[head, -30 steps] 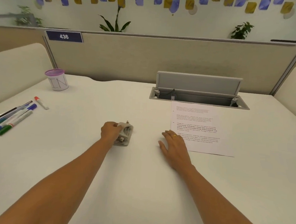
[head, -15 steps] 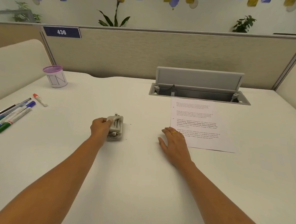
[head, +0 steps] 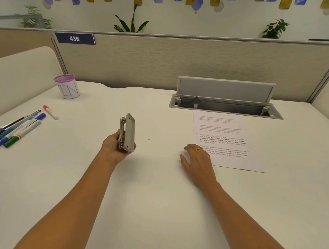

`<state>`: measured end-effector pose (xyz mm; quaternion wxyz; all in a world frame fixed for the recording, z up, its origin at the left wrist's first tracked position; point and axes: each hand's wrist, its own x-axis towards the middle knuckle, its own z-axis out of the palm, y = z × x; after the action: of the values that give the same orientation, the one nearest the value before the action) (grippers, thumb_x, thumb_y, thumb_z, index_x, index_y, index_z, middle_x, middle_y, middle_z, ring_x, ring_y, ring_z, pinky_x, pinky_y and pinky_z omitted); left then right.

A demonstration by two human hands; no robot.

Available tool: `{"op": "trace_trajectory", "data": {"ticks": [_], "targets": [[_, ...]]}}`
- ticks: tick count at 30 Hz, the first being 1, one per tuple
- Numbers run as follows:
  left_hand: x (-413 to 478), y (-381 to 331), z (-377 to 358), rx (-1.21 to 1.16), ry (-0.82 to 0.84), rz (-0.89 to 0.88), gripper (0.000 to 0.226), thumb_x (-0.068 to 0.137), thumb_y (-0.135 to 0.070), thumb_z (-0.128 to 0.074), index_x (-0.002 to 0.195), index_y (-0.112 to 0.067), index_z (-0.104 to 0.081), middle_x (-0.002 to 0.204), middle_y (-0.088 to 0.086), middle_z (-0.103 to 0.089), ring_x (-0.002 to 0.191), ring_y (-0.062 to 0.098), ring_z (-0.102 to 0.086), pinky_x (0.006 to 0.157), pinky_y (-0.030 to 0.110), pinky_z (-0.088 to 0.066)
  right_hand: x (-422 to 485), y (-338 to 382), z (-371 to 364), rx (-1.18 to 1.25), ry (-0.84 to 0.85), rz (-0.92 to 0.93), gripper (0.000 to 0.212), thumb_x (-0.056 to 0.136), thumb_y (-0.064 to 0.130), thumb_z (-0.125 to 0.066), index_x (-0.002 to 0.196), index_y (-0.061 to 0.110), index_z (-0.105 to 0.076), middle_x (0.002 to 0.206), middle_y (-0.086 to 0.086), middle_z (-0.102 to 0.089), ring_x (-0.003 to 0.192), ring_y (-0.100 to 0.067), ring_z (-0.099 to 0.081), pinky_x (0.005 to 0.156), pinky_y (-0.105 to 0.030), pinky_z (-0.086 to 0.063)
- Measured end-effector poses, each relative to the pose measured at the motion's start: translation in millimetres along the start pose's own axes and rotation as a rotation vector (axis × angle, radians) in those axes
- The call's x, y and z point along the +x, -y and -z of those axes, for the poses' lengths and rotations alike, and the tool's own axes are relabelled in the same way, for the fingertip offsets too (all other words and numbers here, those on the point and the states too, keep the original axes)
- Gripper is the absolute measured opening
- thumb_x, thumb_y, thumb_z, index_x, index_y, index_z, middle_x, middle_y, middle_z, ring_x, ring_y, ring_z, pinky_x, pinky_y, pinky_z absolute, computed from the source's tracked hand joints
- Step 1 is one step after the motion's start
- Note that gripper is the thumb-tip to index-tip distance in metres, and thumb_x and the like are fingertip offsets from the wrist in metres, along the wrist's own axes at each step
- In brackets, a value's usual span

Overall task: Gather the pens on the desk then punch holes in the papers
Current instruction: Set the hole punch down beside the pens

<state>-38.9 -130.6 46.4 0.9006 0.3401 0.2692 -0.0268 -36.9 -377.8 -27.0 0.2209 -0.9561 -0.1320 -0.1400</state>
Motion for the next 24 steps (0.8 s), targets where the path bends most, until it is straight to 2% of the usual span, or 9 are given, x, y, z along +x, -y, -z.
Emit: {"op": "trace_trajectory", "data": {"ticks": [4, 14, 17, 20, 22, 24], "targets": [[-10, 3, 0, -0.089, 0.113, 0.092, 0.032, 0.093, -0.007, -0.033, 0.071, -0.006, -0.055, 0.051, 0.01, -0.06, 0.06, 0.019, -0.042, 0.048, 0.029, -0.052, -1, 0, 0, 0.003, -0.009, -0.005, 0.037, 0.094, 0.03, -0.047, 0.124, 0.011, -0.054, 0.133, -0.005, -0.053, 0.13, -0.018, -0.041, 0.104, -0.034, -0.028], [-8, 8, 6, -0.109, 0.131, 0.131, 0.033, 0.093, -0.005, -0.031, 0.072, -0.006, -0.057, 0.053, 0.011, -0.061, 0.063, 0.02, -0.042, 0.049, 0.03, -0.052, 0, 0, -1, -0.012, -0.013, -0.009, 0.035, 0.093, 0.031, -0.048, 0.122, 0.012, -0.055, 0.13, -0.004, -0.054, 0.127, -0.018, -0.043, 0.102, -0.034, -0.03], [-3, 4, 8, -0.034, 0.122, 0.087, 0.03, 0.097, -0.019, -0.041, 0.075, -0.009, -0.059, 0.06, 0.008, -0.06, 0.061, 0.018, -0.045, 0.05, 0.027, -0.053, 1, 0, -1, -0.025, -0.012, -0.005, 0.034, 0.093, 0.03, -0.048, 0.121, 0.012, -0.056, 0.129, -0.004, -0.055, 0.127, -0.019, -0.044, 0.103, -0.037, -0.029], [3, -3, 10, 0.041, 0.056, 0.003, 0.032, 0.096, -0.034, -0.042, 0.076, -0.012, -0.054, 0.068, 0.001, -0.05, 0.06, 0.015, -0.045, 0.051, 0.024, -0.051, 0, 3, -1, -0.131, -0.002, 0.028, 0.033, 0.093, 0.029, -0.046, 0.119, 0.012, -0.056, 0.129, -0.004, -0.056, 0.131, -0.017, -0.041, 0.11, -0.044, -0.021], [7, -9, 11, 0.119, -0.043, -0.101, 0.035, 0.097, -0.035, -0.041, 0.072, -0.013, -0.052, 0.064, 0.001, -0.044, 0.055, 0.015, -0.043, 0.054, 0.028, -0.045, 0, 6, 1, -0.202, -0.01, 0.076, 0.029, 0.091, 0.024, -0.05, 0.115, 0.009, -0.059, 0.124, -0.006, -0.06, 0.131, -0.02, -0.044, 0.111, -0.051, -0.021], [8, -18, 15, 0.193, -0.124, -0.201, 0.036, 0.098, -0.035, -0.037, 0.074, -0.015, -0.055, 0.055, 0.002, -0.048, 0.046, 0.015, -0.045, 0.051, 0.028, -0.041, 0, 11, 4, -0.279, -0.02, 0.136, 0.023, 0.087, 0.018, -0.058, 0.106, 0.007, -0.064, 0.115, -0.008, -0.066, 0.126, -0.024, -0.05, 0.106, -0.056, -0.027]]}}
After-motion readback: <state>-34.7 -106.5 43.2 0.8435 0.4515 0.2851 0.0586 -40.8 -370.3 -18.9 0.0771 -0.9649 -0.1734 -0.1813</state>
